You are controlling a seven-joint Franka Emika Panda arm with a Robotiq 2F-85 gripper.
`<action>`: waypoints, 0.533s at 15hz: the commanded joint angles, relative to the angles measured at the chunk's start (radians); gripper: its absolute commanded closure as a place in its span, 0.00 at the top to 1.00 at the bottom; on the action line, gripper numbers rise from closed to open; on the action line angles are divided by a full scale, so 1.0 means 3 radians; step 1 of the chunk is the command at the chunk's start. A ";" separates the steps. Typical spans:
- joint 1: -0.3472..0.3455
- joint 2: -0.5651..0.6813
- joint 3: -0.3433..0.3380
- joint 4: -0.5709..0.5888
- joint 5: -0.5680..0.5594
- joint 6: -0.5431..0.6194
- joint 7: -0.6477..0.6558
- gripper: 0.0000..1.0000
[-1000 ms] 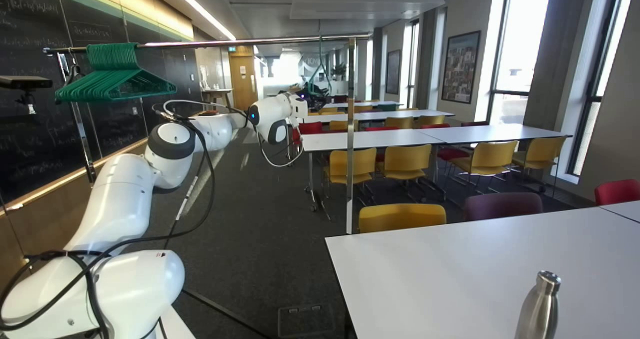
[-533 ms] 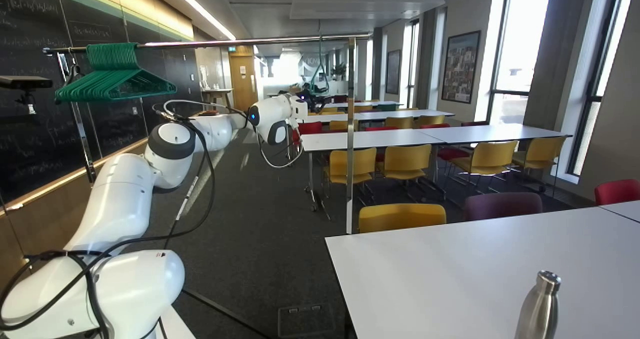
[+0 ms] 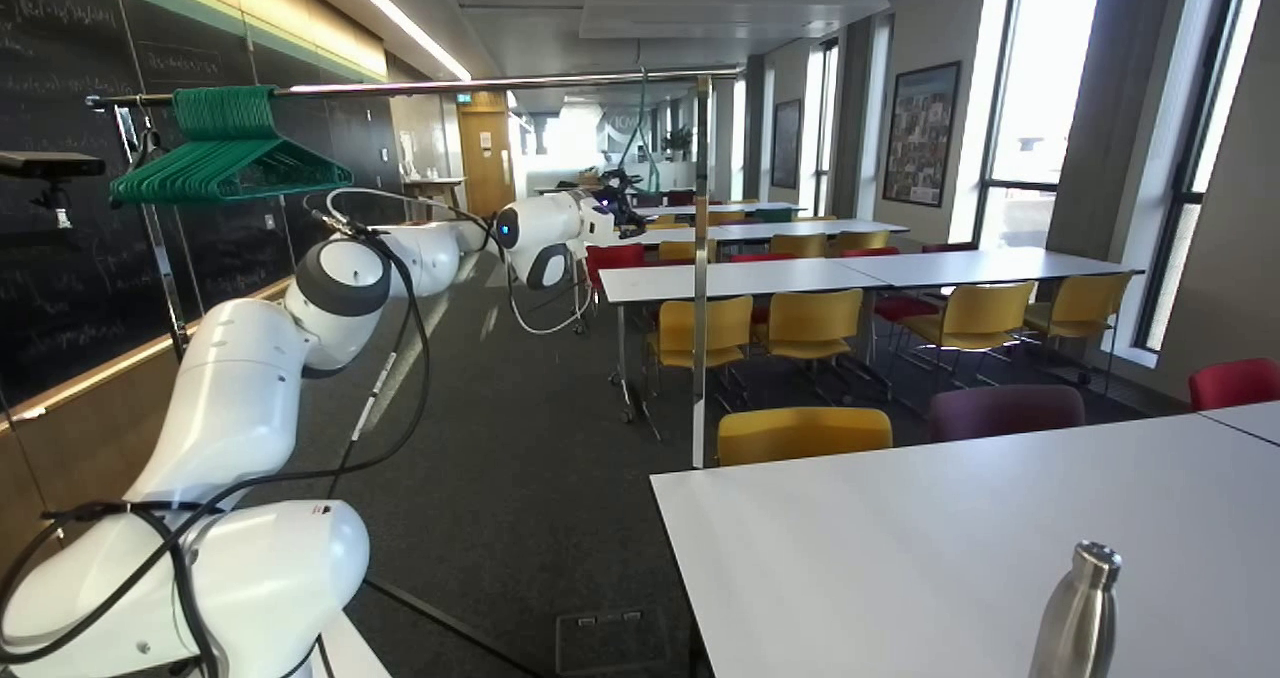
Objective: Put one green hanger on the table.
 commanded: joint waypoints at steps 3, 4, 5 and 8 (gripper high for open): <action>0.0044 -0.0481 0.0397 -0.0118 -0.0011 -0.0159 -0.0023 1.00; 0.0059 -0.0529 0.0408 -0.0132 -0.0028 -0.0115 -0.0060 1.00; 0.0068 -0.0567 0.0412 -0.0141 -0.0045 -0.0047 -0.0087 1.00; 0.0134 -0.0691 0.0343 -0.0256 -0.0045 0.0128 -0.0126 1.00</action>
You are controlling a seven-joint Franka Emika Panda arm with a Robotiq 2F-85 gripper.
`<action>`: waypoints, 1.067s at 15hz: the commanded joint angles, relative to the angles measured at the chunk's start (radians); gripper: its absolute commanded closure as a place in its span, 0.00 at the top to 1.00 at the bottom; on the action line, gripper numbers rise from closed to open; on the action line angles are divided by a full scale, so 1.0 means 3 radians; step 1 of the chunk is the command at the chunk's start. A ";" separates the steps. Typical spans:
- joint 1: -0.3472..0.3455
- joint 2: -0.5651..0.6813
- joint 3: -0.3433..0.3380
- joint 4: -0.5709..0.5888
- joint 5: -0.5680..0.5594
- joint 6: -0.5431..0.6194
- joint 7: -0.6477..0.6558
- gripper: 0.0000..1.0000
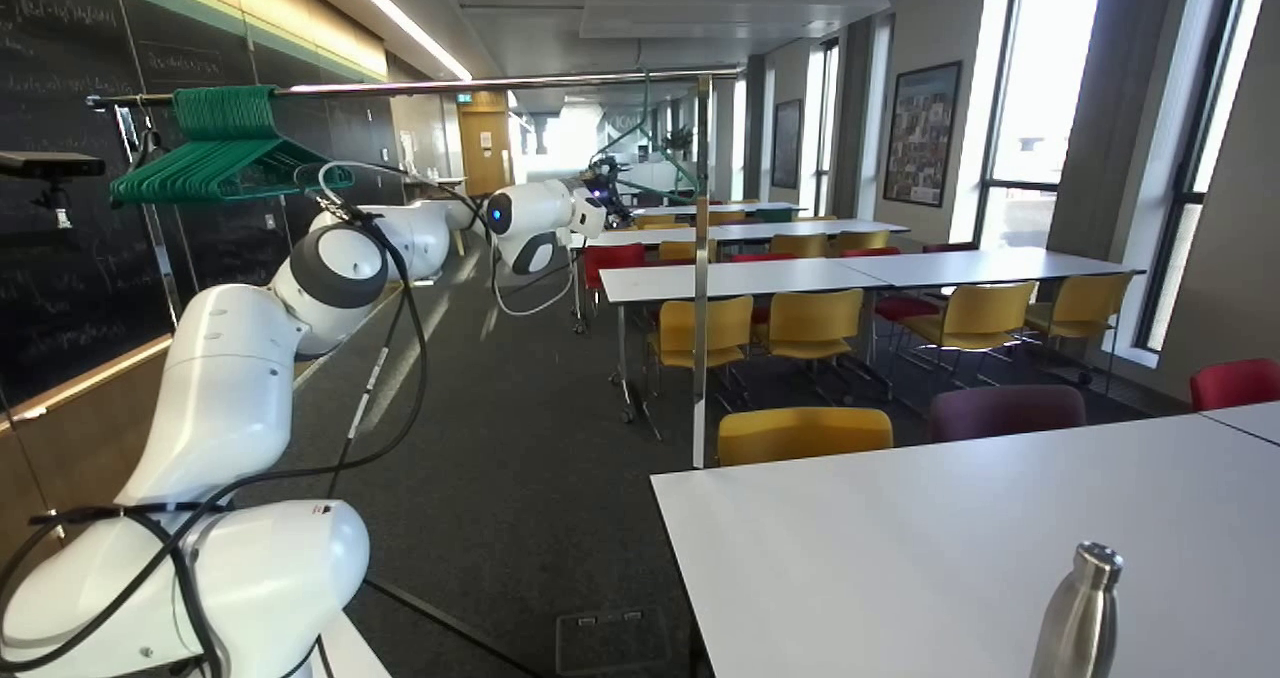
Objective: Put one green hanger on the table.
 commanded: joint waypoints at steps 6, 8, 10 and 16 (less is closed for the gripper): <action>0.0244 -0.0736 0.0038 -0.0631 0.0061 0.0041 -0.0061 1.00; 0.0255 -0.0804 0.0041 -0.0678 0.0001 0.0080 -0.0075 1.00; 0.0266 -0.0850 0.0064 -0.0678 -0.0043 0.0116 -0.0068 1.00; 0.0362 -0.0920 0.0179 -0.0680 -0.0072 0.0089 -0.0053 1.00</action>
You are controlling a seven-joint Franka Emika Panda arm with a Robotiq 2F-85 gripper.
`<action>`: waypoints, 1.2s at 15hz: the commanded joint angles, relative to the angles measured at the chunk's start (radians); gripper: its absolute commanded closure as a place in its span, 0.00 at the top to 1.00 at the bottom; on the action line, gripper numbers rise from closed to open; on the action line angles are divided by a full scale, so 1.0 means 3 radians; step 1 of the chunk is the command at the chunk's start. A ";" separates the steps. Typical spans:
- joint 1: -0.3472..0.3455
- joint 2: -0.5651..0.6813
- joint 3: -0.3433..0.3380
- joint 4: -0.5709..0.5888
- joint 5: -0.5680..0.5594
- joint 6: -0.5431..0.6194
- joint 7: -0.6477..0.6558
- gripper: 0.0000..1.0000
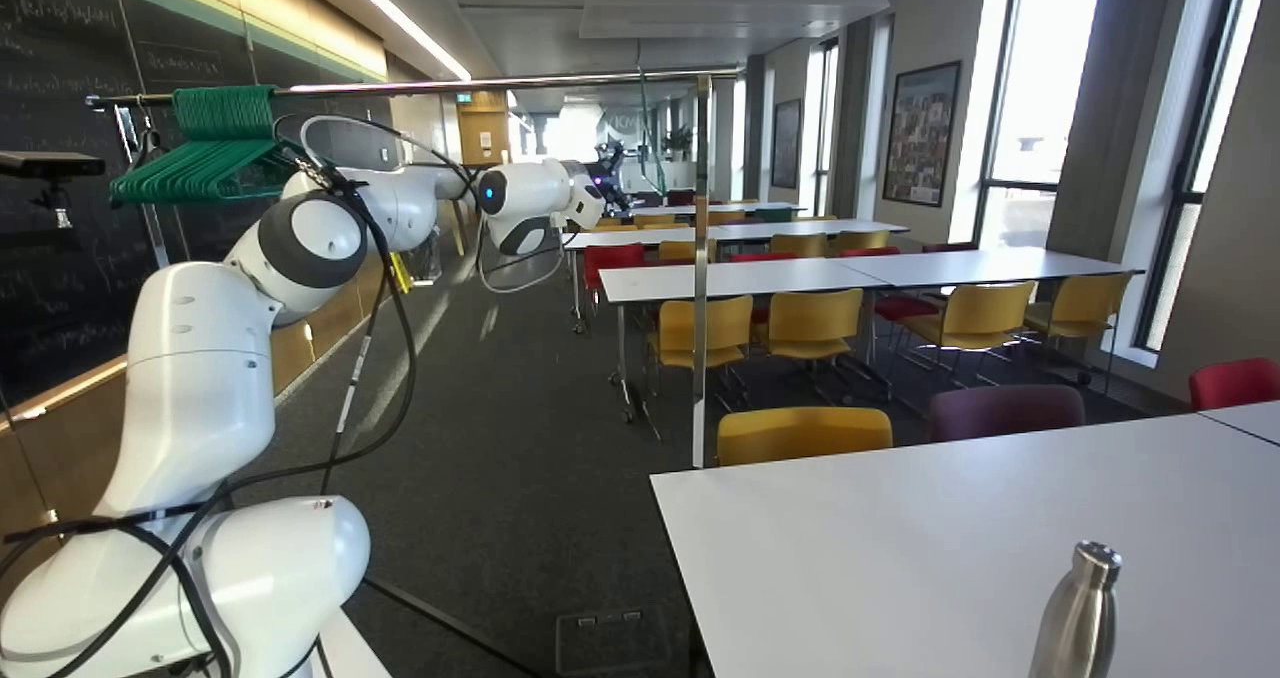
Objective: Put one green hanger on the table.
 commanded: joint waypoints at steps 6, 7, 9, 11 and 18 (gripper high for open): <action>0.0124 -0.0239 0.0182 -0.0137 -0.0152 0.0052 -0.0093 0.89; 0.0119 -0.0234 0.0184 -0.0140 -0.0171 0.0058 -0.0092 0.91; 0.0113 -0.0216 0.0181 -0.0145 -0.0190 0.0076 -0.0085 0.53; 0.0102 -0.0209 0.0186 -0.0139 -0.0205 0.0079 -0.0078 0.53; 0.0094 -0.0203 0.0198 -0.0155 -0.0247 0.0061 -0.0074 1.00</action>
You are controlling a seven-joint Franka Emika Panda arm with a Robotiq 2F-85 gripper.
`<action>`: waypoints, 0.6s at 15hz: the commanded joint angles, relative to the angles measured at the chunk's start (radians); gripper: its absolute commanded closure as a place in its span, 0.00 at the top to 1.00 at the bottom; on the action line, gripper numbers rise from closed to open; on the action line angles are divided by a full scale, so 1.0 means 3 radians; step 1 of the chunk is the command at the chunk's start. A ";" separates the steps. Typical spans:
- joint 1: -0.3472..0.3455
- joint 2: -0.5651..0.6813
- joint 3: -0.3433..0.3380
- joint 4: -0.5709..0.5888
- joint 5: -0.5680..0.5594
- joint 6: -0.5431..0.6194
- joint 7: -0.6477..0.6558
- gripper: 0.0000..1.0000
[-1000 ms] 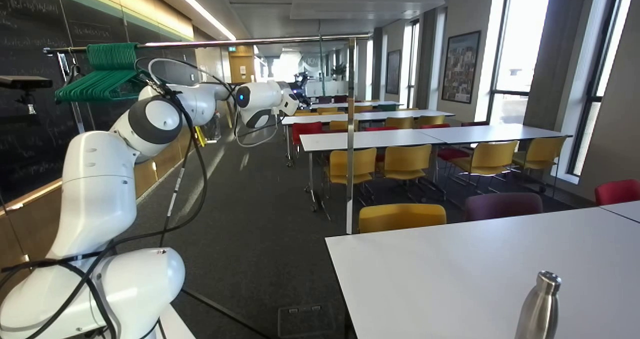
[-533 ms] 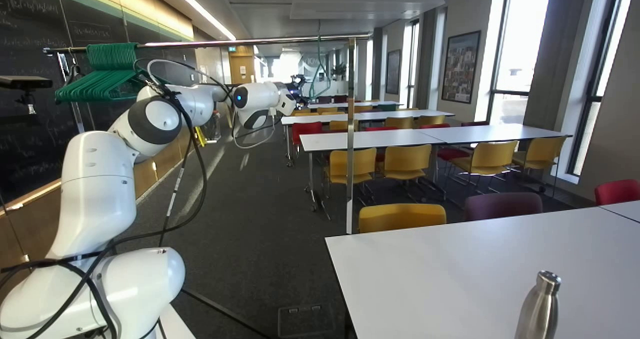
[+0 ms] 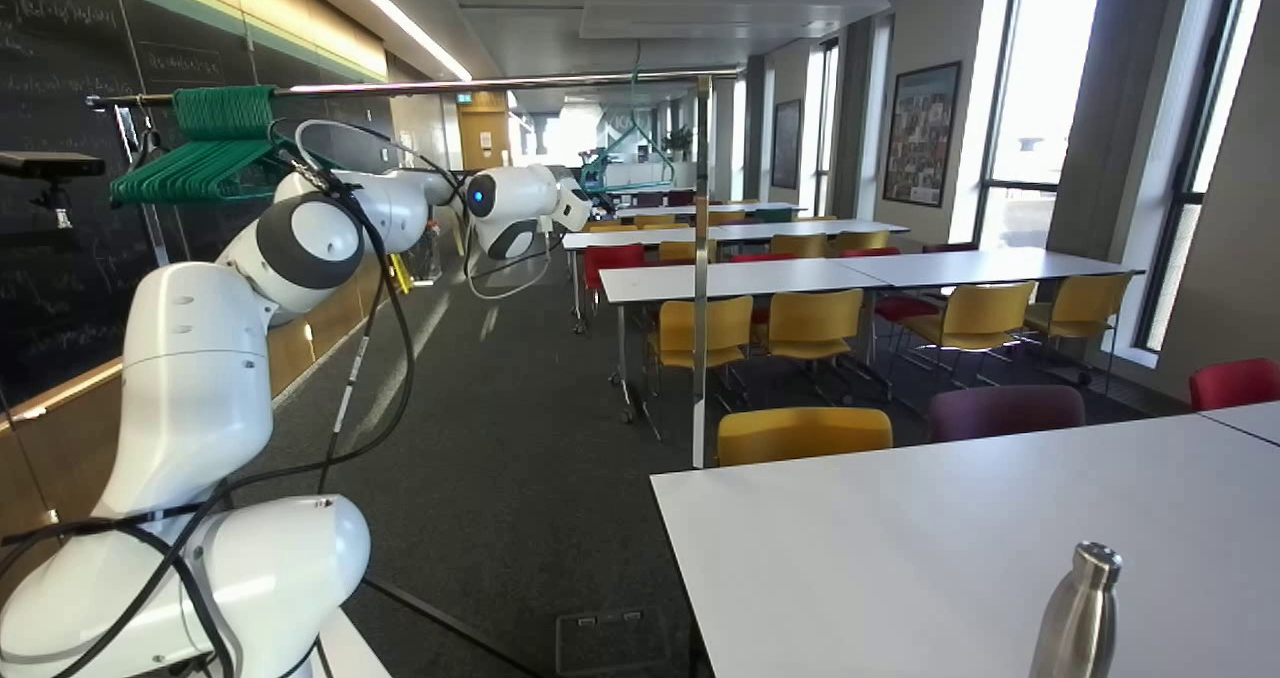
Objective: Put one green hanger on the table.
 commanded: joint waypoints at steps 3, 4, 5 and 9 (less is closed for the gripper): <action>0.0020 -0.0199 0.0087 -0.0156 -0.0107 0.0049 -0.0072 1.00; 0.0021 -0.0199 0.0085 -0.0163 -0.0112 0.0049 -0.0074 1.00; 0.0021 -0.0205 0.0086 -0.0172 -0.0116 0.0045 -0.0074 1.00; 0.0007 -0.0188 0.0071 -0.0160 -0.0081 0.0097 -0.0025 1.00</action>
